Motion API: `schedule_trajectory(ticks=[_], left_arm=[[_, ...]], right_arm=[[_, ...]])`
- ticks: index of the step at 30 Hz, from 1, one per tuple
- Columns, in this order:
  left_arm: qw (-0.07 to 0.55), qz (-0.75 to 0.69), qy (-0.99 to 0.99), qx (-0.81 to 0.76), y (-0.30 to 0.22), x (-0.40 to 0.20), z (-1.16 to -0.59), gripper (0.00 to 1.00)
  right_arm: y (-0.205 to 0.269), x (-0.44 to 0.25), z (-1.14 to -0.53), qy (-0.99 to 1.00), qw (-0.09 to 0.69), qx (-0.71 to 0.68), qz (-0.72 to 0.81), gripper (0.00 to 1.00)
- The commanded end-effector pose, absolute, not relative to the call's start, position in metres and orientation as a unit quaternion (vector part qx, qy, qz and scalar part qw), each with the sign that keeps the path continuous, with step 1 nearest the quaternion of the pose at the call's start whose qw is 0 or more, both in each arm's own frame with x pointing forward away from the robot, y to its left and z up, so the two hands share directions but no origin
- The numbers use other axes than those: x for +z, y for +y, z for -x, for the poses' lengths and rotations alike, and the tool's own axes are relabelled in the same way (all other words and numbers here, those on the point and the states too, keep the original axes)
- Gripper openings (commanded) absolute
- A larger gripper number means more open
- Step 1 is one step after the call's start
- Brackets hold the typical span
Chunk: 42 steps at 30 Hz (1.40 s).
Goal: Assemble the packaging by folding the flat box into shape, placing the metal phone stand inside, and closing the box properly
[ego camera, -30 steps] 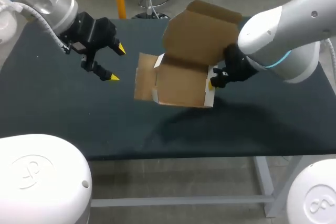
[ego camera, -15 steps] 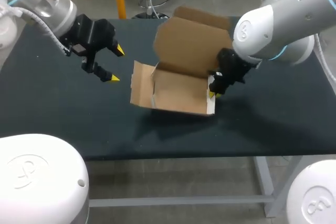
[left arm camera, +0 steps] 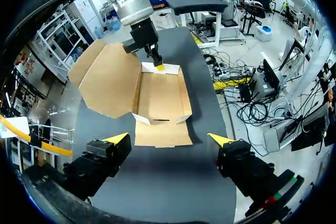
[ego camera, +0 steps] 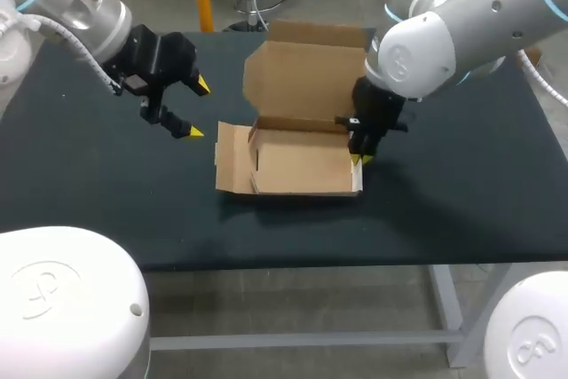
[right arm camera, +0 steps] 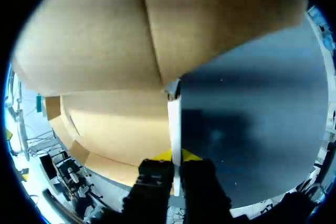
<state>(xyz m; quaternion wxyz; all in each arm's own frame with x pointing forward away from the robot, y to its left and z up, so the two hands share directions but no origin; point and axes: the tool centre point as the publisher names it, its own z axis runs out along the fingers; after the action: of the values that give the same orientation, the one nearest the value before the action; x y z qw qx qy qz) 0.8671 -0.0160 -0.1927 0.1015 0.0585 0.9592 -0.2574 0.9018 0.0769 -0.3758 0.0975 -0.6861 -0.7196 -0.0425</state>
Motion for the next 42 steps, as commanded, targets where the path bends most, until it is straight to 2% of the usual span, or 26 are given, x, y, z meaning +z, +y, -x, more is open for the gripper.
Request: schedule_trajectory(ticks=[1,19,42], left_arm=[[0.102,-0.057,0.961,-0.253,-0.017,-0.192,-0.867,1.0],[0.085,-0.055,0.963,-0.249,-0.021,-0.207,-0.865,1.0],[0.057,-0.005,0.967,-0.247,-0.015,-0.236,-0.858,1.0]], right_arm=[[0.084,-0.373,-0.902,-0.715,0.096,-0.023,0.692,0.0],[0.081,-0.383,-0.895,-0.705,0.167,0.045,0.688,0.0],[0.082,-0.397,-0.883,-0.695,0.2,0.089,0.684,0.0]])
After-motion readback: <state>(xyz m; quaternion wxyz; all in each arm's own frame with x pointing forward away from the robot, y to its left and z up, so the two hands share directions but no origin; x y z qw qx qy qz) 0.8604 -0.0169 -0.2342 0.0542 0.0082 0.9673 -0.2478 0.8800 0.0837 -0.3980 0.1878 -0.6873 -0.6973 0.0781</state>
